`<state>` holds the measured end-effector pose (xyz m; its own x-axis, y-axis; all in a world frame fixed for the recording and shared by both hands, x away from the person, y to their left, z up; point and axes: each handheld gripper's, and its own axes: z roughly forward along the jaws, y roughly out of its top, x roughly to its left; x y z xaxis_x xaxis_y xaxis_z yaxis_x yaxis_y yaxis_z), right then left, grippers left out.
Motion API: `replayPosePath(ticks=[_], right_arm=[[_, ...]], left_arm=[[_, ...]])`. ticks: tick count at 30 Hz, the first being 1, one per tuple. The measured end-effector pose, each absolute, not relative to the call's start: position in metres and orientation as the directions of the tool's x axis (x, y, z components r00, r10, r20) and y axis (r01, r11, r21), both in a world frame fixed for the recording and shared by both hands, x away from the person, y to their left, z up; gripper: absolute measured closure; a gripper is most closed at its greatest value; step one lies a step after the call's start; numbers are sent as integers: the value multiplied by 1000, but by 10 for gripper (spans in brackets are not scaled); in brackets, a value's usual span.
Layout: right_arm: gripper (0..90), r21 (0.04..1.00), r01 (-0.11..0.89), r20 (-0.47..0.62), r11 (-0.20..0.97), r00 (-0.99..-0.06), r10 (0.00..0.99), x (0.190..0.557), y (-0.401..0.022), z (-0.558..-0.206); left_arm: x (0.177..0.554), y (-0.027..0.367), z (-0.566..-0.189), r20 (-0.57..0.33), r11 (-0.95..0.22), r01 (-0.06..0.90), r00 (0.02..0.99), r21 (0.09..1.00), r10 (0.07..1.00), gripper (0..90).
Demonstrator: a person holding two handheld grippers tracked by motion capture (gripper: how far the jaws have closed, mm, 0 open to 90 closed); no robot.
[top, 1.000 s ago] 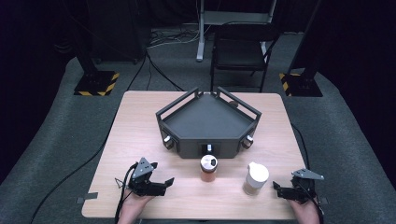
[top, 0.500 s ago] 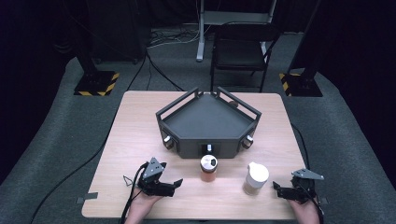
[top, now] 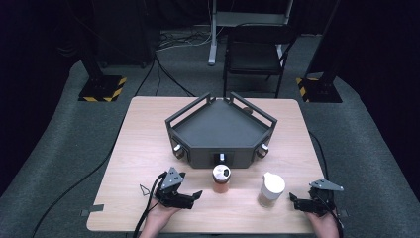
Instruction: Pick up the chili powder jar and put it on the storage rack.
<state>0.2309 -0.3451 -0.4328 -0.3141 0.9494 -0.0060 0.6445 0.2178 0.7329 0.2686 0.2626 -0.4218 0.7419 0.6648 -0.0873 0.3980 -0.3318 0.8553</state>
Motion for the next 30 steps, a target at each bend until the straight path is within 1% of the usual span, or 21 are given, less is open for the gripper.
replayPosePath(ticks=[30], right_arm=[[25, 732, 645, -6, 219, -315, 949, 231, -345, -433]], left_arm=[[280, 227, -418, -70, -359, 362, 782, 860, 619, 97]])
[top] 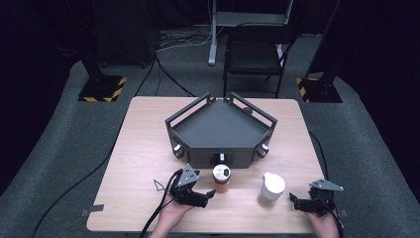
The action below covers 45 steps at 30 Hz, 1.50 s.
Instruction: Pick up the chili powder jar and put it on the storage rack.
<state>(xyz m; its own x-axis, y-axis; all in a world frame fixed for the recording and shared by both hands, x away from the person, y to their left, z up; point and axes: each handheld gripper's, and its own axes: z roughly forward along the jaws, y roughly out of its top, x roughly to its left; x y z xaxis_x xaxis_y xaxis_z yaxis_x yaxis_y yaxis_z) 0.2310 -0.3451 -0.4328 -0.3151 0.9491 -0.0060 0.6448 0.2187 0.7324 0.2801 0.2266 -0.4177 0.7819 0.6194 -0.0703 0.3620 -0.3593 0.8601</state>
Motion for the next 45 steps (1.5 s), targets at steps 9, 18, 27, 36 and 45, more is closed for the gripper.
replayPosePath(ticks=[9, 18, 27, 36, 45], right_arm=[[25, 733, 644, -6, 220, -317, 948, 231, -345, -433], [24, 733, 644, -6, 220, -317, 948, 231, -345, -433], [24, 733, 644, -6, 220, -317, 948, 231, -345, -433], [24, 733, 644, -6, 220, -317, 948, 231, -345, -433], [24, 733, 644, -5, 220, -317, 948, 231, -345, -433]], left_arm=[[283, 213, -422, -73, -362, 362, 786, 859, 614, 102], [288, 205, -424, -76, -367, 368, 787, 855, 613, 111], [292, 191, -424, -62, -385, 360, 794, 850, 605, 115], [295, 179, -428, -46, -391, 351, 791, 851, 610, 146], [295, 172, -433, -38, -383, 357, 772, 852, 635, 210]])
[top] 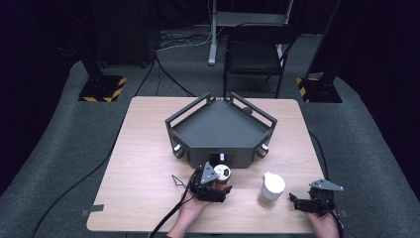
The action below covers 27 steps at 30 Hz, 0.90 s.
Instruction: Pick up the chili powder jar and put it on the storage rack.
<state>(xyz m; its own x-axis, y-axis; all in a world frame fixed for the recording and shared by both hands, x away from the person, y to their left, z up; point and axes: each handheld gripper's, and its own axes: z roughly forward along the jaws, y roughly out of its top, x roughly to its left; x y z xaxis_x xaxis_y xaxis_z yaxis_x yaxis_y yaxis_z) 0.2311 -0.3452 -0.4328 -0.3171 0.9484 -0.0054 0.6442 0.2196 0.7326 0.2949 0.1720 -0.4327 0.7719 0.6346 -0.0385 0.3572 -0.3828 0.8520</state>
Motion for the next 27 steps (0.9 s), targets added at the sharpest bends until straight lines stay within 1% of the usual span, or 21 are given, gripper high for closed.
replayPosePath(ticks=[5, 8, 17, 27], right_arm=[[24, 733, 644, -6, 220, -318, 948, 231, -345, -433], [24, 733, 644, -6, 220, -317, 948, 231, -345, -433], [24, 733, 644, -6, 220, -317, 948, 231, -345, -433], [24, 733, 644, -6, 220, -318, 948, 231, -345, -433]], left_arm=[[296, 171, -435, -40, -379, 362, 766, 852, 641, 245], [296, 171, -435, -32, -380, 356, 764, 853, 645, 289], [294, 170, -435, -8, -396, 335, 772, 855, 636, 302], [294, 173, -432, -18, -403, 332, 791, 853, 612, 303]])
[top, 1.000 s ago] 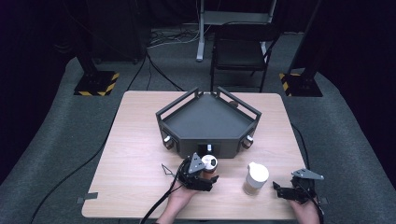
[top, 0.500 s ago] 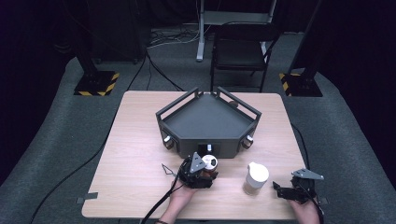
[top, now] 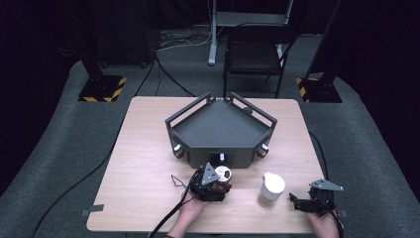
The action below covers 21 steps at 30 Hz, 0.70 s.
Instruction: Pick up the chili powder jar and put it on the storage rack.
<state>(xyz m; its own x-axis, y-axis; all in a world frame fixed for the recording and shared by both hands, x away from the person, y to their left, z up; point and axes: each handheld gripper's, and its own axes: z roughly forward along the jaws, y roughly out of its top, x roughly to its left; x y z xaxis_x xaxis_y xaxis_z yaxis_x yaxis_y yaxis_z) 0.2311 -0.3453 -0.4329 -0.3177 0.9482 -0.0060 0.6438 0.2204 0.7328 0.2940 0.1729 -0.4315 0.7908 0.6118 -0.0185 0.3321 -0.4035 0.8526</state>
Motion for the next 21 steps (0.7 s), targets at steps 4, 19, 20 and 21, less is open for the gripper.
replayPosePath(ticks=[4, 19, 20, 21], right_arm=[[24, 733, 644, -6, 220, -317, 948, 231, -345, -433], [24, 733, 644, -6, 220, -317, 948, 231, -345, -433], [24, 733, 644, -6, 220, -318, 948, 231, -345, -433], [24, 733, 644, -6, 220, -318, 948, 231, -345, -433]], left_arm=[[292, 174, -429, -14, -406, 326, 794, 854, 607, 303], [286, 186, -406, -1, -389, 303, 791, 870, 612, 304], [286, 187, -404, -1, -387, 301, 790, 872, 613, 304], [286, 188, -403, 1, -386, 299, 790, 873, 614, 304]])
